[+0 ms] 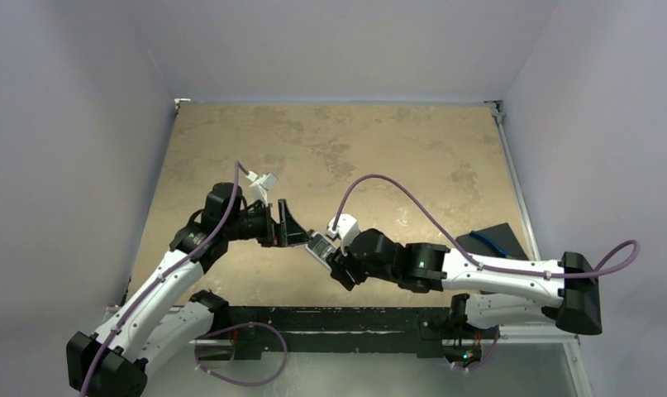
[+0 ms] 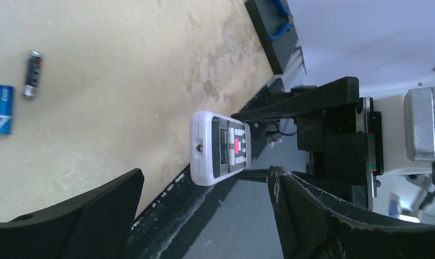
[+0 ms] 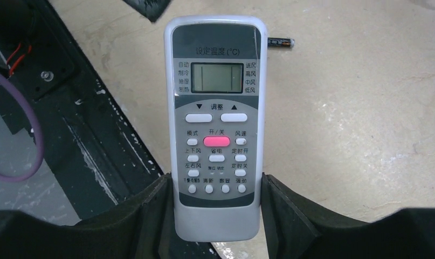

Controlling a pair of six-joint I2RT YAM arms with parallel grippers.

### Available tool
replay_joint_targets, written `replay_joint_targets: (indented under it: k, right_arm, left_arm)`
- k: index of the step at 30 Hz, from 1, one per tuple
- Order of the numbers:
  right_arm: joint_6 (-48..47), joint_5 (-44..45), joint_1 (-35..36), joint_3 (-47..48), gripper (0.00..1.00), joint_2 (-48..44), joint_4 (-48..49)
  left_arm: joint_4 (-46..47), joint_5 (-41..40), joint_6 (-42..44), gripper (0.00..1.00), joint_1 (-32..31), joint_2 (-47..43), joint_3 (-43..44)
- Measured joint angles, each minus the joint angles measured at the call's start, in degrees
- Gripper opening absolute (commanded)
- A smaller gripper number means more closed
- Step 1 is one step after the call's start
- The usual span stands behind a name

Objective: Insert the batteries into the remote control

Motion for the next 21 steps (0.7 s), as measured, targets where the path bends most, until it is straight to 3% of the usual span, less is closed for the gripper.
replay_joint_targets:
  k: [12, 21]
  right_arm:
    - [-4.98, 6.73, 8.28, 2.38, 0.17, 0.13, -0.17]
    - [-7.54, 10.51, 12.13, 2.49, 0.16, 1.14, 0.22]
  left_arm:
    - [3.02, 11.80, -5.03, 0.71, 0.02, -4.13, -6.88]
    - [6.38, 15.69, -8.52, 0.57, 0.02, -4.07, -9.20]
